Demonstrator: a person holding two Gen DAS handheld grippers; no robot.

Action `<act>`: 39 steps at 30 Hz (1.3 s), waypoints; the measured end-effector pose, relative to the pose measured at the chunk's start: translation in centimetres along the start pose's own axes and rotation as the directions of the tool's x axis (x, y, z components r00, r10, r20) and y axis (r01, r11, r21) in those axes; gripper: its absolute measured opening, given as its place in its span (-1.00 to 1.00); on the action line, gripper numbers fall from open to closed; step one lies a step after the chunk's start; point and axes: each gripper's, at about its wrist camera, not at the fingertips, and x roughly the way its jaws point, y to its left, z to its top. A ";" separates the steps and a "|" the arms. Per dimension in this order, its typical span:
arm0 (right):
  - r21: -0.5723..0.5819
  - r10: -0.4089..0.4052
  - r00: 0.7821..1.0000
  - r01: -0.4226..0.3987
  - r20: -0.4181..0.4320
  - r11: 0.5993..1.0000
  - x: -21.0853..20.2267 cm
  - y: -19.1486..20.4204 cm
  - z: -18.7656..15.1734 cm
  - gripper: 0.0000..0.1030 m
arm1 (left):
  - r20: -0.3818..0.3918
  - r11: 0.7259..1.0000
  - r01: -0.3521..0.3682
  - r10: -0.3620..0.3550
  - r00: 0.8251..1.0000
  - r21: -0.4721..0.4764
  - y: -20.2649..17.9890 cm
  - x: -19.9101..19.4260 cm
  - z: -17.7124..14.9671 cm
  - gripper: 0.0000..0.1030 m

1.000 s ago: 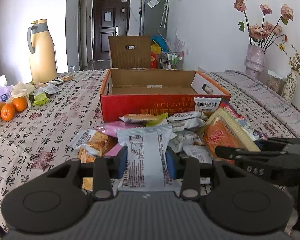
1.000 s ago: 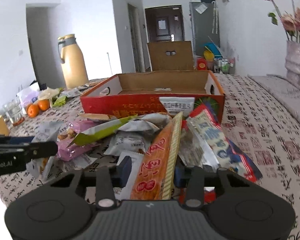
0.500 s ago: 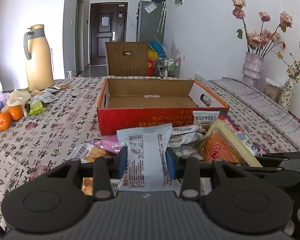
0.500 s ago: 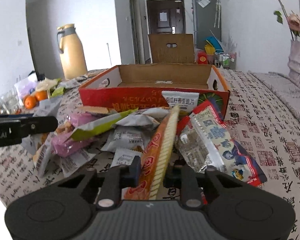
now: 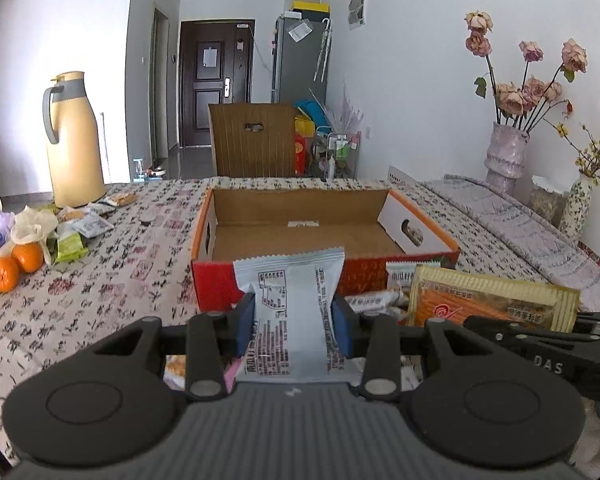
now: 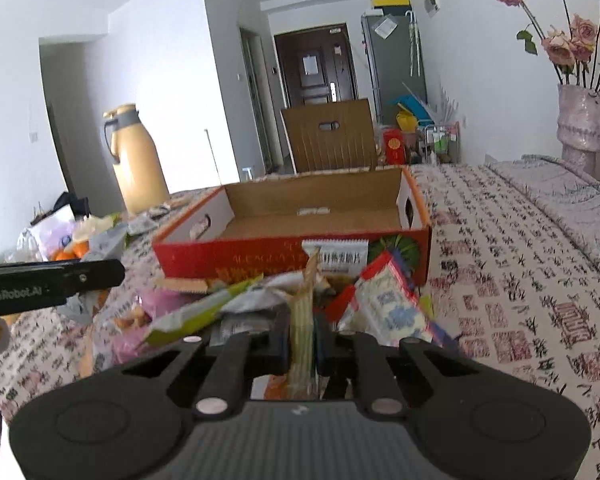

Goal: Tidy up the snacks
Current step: 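Carry the white packet and orange wafer bag over the cardboard box with both grippers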

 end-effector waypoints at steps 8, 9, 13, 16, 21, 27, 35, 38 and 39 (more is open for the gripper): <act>0.018 0.000 0.998 -0.002 0.068 1.000 -0.6 -0.7 2.2 -0.81 | 0.020 1.000 -0.009 0.009 1.000 0.010 -0.1 0.9 2.0 -0.21; 0.020 -0.001 0.997 0.000 0.075 1.000 -0.6 -0.7 2.4 -0.83 | 0.022 1.000 -0.011 0.010 1.000 0.011 -0.1 1.1 2.3 -0.21; 0.024 -0.005 0.994 0.002 0.111 1.000 -0.1 -1.1 4.2 -0.84 | 0.037 1.000 -0.016 0.015 0.999 0.024 -0.4 1.6 3.5 -0.21; 0.028 0.000 0.990 -0.004 0.138 1.000 0.5 -1.2 5.7 -0.84 | 0.042 0.999 -0.023 0.021 0.999 0.034 -0.6 2.3 4.6 -0.21; 0.029 0.011 0.982 -0.016 0.186 0.999 1.6 -1.3 8.5 -0.84 | 0.050 0.999 -0.031 0.028 0.998 0.045 -0.6 3.8 6.8 -0.21; 0.040 0.010 0.981 -0.018 0.192 0.999 5.0 -1.7 11.9 -0.84 | 0.043 0.998 -0.042 0.040 0.998 0.051 -0.5 6.8 9.5 -0.21; 0.065 -0.021 0.998 0.018 0.051 0.998 13.8 -2.6 15.1 -0.84 | -0.049 0.991 -0.103 0.107 0.993 0.086 -0.6 13.3 11.0 -0.21; 0.081 -0.039 0.999 0.038 0.005 0.996 16.9 -2.8 15.2 -0.84 | -0.093 0.988 -0.121 0.130 0.987 0.092 -0.4 15.8 10.9 -0.21; 0.092 -0.044 0.999 0.045 -0.011 0.995 17.9 -2.9 15.2 -0.84 | -0.107 0.987 -0.129 0.139 0.985 0.094 -0.4 16.5 10.7 -0.21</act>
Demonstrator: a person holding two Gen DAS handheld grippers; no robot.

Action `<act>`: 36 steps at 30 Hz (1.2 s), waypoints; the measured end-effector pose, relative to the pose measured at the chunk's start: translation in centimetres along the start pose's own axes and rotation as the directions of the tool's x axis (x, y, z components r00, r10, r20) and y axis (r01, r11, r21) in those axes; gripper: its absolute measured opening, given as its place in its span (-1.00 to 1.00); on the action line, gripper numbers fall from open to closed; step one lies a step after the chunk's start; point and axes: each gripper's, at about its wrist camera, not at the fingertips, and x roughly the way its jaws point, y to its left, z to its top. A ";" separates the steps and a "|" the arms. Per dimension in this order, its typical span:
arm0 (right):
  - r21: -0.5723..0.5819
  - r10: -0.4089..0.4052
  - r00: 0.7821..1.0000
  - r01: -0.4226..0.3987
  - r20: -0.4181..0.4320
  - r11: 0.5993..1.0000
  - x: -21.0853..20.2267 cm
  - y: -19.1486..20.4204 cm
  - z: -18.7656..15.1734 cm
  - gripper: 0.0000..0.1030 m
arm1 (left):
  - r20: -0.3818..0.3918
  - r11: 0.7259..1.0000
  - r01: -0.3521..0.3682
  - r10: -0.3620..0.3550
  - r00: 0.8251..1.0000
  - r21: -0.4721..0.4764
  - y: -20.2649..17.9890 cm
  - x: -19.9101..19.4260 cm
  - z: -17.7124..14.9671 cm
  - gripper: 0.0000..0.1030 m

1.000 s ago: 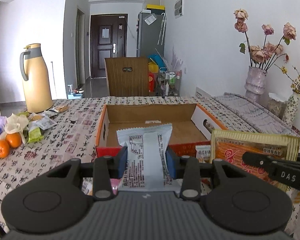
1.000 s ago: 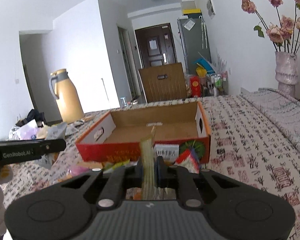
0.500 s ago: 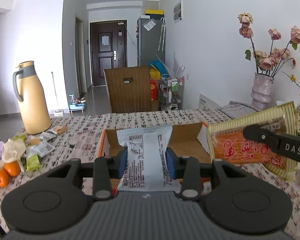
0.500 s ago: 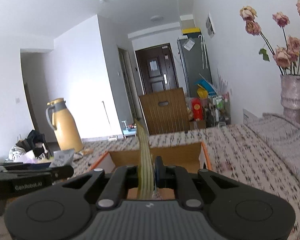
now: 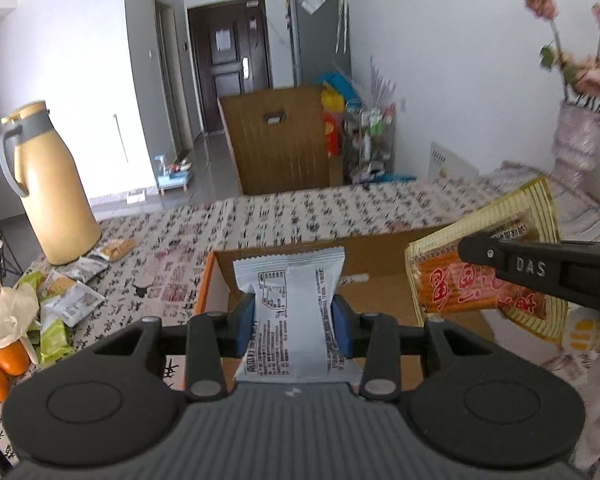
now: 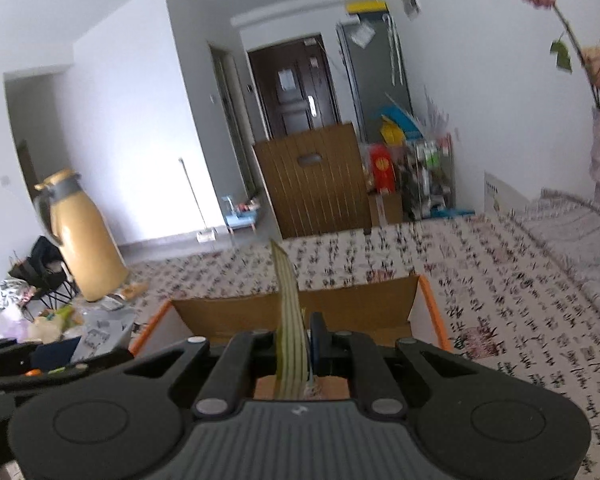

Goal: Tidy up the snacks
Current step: 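Carry the white packet and orange wafer bag over the cardboard box with both grippers, then open both grippers to drop the two packets into the box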

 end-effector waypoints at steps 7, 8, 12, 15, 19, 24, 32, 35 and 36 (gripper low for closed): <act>0.052 -0.012 0.997 0.016 -0.075 0.999 3.7 -0.4 -0.7 -0.84 | -0.083 1.000 -0.027 0.026 0.996 -0.005 0.1 3.7 -0.7 -0.16; 0.046 -0.020 0.997 0.024 -0.080 0.999 3.8 -0.4 -0.8 -0.83 | -0.086 1.000 -0.030 0.029 0.996 -0.006 0.2 3.8 -0.8 -0.14; -0.009 -0.064 0.994 0.064 -0.090 0.998 3.6 -0.7 -1.2 -0.75 | -0.090 0.999 -0.042 0.040 0.995 -0.027 0.4 3.8 -1.0 0.58; -0.038 -0.083 0.991 0.080 -0.102 0.996 3.5 -1.0 -1.6 -0.56 | -0.052 0.997 -0.074 0.073 0.996 -0.017 0.4 3.2 -1.2 0.90; -0.071 -0.107 0.991 0.102 -0.075 0.992 2.2 -1.0 -2.1 0.31 | -0.051 0.997 -0.074 0.072 0.996 -0.030 0.6 2.5 -1.3 1.00; -0.085 -0.123 0.992 0.121 -0.025 0.989 0.1 -1.2 -2.2 0.90 | -0.049 0.997 -0.070 0.068 0.997 -0.040 1.0 1.7 -1.6 1.00; -0.100 -0.118 0.993 0.118 0.011 0.988 -3.1 -0.9 -2.8 1.00 | -0.026 0.997 -0.062 0.060 0.998 -0.054 1.3 -0.7 -2.3 1.00; -0.108 -0.110 0.993 0.113 0.030 0.988 -4.6 -0.6 -3.2 1.00 | -0.005 0.997 -0.053 0.053 0.999 -0.059 1.3 -2.0 -2.6 1.00; -0.110 -0.108 0.994 0.111 0.037 0.988 -5.1 -0.5 -3.4 1.00 | 0.006 0.997 -0.049 0.049 0.999 -0.062 1.3 -2.6 -2.8 1.00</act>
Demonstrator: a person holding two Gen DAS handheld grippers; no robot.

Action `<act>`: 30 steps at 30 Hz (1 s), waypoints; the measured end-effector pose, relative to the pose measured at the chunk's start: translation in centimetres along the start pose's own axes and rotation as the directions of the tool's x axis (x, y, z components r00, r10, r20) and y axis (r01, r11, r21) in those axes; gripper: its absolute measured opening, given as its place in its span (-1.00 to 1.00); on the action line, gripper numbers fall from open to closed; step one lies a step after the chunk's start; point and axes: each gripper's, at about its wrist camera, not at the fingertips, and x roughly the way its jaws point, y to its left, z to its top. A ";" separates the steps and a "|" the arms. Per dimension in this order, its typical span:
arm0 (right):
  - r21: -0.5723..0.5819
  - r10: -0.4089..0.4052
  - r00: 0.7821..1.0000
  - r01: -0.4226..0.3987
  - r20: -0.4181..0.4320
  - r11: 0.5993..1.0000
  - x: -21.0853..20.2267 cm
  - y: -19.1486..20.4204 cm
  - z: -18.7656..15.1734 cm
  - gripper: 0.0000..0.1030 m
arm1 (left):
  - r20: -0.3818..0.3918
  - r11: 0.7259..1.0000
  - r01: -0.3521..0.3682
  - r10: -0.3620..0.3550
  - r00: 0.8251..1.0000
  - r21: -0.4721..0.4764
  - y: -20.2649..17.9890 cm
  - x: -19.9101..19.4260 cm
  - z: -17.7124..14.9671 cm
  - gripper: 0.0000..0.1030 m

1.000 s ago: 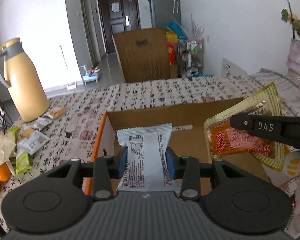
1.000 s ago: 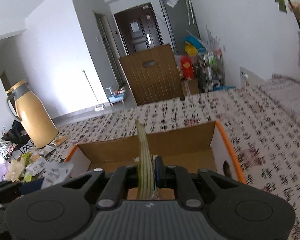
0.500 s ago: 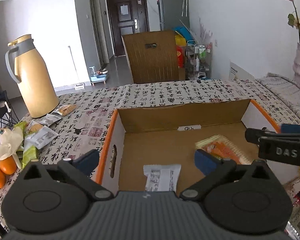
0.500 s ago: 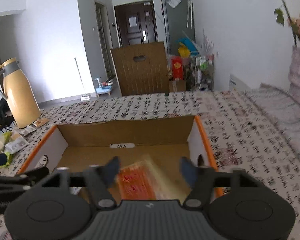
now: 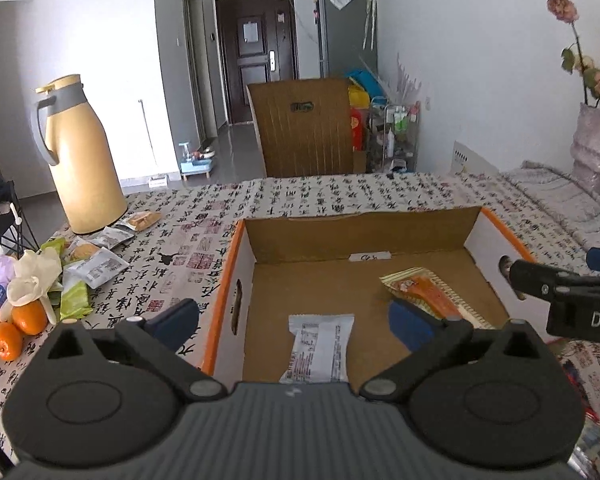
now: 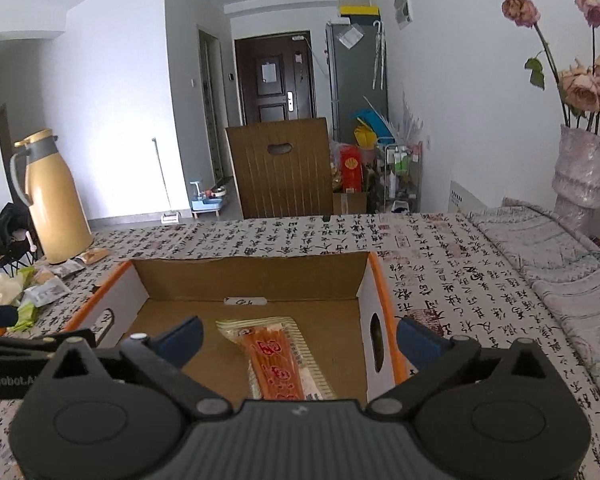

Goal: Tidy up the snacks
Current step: 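Open both grippers to drop the two packets into the box, then withdraw both grippers from the box back toward the snack pile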

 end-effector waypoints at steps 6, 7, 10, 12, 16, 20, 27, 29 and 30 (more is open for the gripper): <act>-0.019 0.014 0.999 -0.013 0.040 1.000 -3.6 0.2 -1.3 1.00 | 0.051 1.000 0.020 -0.020 0.998 0.002 0.4 -3.2 -1.1 1.00; -0.022 0.016 0.999 -0.015 0.046 1.000 -4.1 0.2 -1.5 1.00 | 0.059 1.000 0.026 -0.026 0.998 0.000 0.4 -3.7 -1.3 1.00; -0.030 0.021 0.998 -0.019 0.062 0.999 -5.7 0.2 -2.5 1.00 | 0.083 0.999 0.041 -0.041 0.996 0.002 0.6 -5.3 -2.1 1.00; -0.032 0.026 0.997 -0.024 0.071 0.999 -6.7 0.2 -3.2 1.00 | 0.098 0.999 0.045 -0.045 0.994 0.002 0.7 -6.2 -2.6 1.00; -0.038 0.036 0.995 -0.033 0.096 0.999 -8.7 0.1 -4.7 1.00 | 0.107 0.998 0.063 -0.062 0.992 -0.007 1.0 -7.5 -4.0 1.00; -0.056 0.042 0.993 -0.036 0.111 0.998 -10.2 0.2 -6.3 1.00 | 0.120 0.997 0.074 -0.073 0.990 -0.010 1.3 -8.5 -5.5 1.00; -0.076 0.046 0.994 -0.038 0.103 0.996 -12.0 0.2 -9.5 1.00 | 0.100 0.994 0.105 -0.103 0.990 -0.011 1.6 -9.1 -8.0 1.00; -0.071 0.048 0.995 -0.042 0.093 0.997 -12.3 0.0 -10.3 1.00 | 0.096 0.993 0.113 -0.112 0.989 -0.011 1.7 -9.2 -8.8 1.00; -0.069 0.048 0.995 -0.042 0.088 0.997 -12.4 -0.1 -10.7 1.00 | 0.095 0.994 0.112 -0.111 0.989 -0.008 1.8 -9.3 -9.2 1.00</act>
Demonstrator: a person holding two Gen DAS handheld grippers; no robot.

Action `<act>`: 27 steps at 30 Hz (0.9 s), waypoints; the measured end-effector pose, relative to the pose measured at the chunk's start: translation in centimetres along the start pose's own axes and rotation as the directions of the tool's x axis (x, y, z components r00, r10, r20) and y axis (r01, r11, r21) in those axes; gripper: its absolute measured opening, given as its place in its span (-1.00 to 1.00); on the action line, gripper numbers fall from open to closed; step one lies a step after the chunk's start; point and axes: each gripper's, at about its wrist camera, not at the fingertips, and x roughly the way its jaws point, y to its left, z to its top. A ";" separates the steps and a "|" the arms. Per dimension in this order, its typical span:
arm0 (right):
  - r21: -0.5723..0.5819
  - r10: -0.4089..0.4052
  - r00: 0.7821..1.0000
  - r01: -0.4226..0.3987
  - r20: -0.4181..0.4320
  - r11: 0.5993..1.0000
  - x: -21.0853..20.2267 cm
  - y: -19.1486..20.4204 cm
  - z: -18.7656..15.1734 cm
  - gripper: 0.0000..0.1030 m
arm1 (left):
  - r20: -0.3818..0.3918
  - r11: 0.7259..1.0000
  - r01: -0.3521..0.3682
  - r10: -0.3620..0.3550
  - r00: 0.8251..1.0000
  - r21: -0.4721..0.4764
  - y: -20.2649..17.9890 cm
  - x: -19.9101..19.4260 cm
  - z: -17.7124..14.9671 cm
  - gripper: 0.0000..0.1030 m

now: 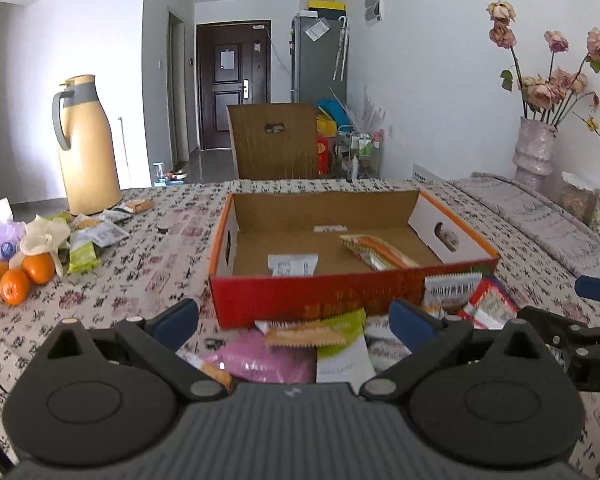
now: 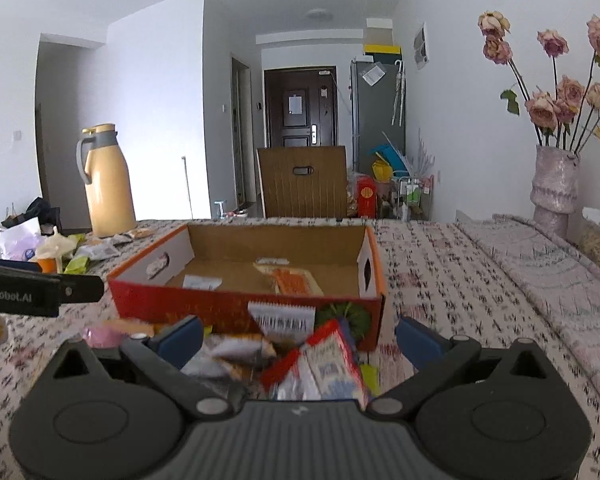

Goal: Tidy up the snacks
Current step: 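Withdraw both grippers from the box back toward the snack pile, then grasp the red-and-silver foil snack bag with the right gripper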

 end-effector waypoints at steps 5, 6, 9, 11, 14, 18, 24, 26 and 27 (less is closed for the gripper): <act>-0.013 -0.016 1.000 0.016 -0.007 1.000 -0.6 0.0 -2.2 1.00 | -0.004 1.000 -0.009 0.009 1.000 0.008 0.2 -0.4 -1.7 1.00; -0.020 -0.014 1.000 0.014 -0.017 1.000 -0.6 0.1 -2.6 1.00 | -0.002 1.000 -0.007 0.007 1.000 0.009 0.2 -0.5 -2.1 1.00; -0.022 -0.019 0.999 0.019 -0.036 1.000 -0.5 0.0 -3.6 1.00 | 0.001 1.000 -0.011 0.011 1.000 0.022 0.2 -0.6 -2.9 1.00; -0.030 -0.038 0.998 0.036 -0.048 0.999 -0.3 -0.1 -4.2 1.00 | -0.006 1.000 -0.008 0.008 1.000 0.020 0.2 -0.6 -3.3 1.00; -0.077 -0.071 0.995 0.066 -0.065 0.995 0.2 0.1 -4.6 1.00 | -0.019 1.000 0.000 0.000 1.000 0.019 0.2 -0.5 -3.8 1.00; -0.149 -0.108 0.991 0.095 -0.081 0.984 1.3 0.6 -4.5 0.98 | -0.023 1.000 0.000 0.001 1.000 0.022 0.2 -0.3 -3.9 1.00; -0.237 -0.133 0.983 0.100 -0.129 0.966 3.7 1.1 -4.2 0.87 | -0.036 1.000 0.001 0.000 0.999 0.015 0.3 0.3 -4.0 1.00; -0.256 -0.135 0.978 0.092 -0.157 0.962 4.7 1.3 -4.3 0.75 | -0.036 1.000 0.001 -0.001 0.999 0.010 0.3 0.4 -4.0 1.00; -0.264 -0.136 0.977 0.089 -0.167 0.961 5.1 1.3 -4.4 0.71 | -0.036 1.000 0.002 -0.002 0.999 0.010 0.3 0.4 -3.9 1.00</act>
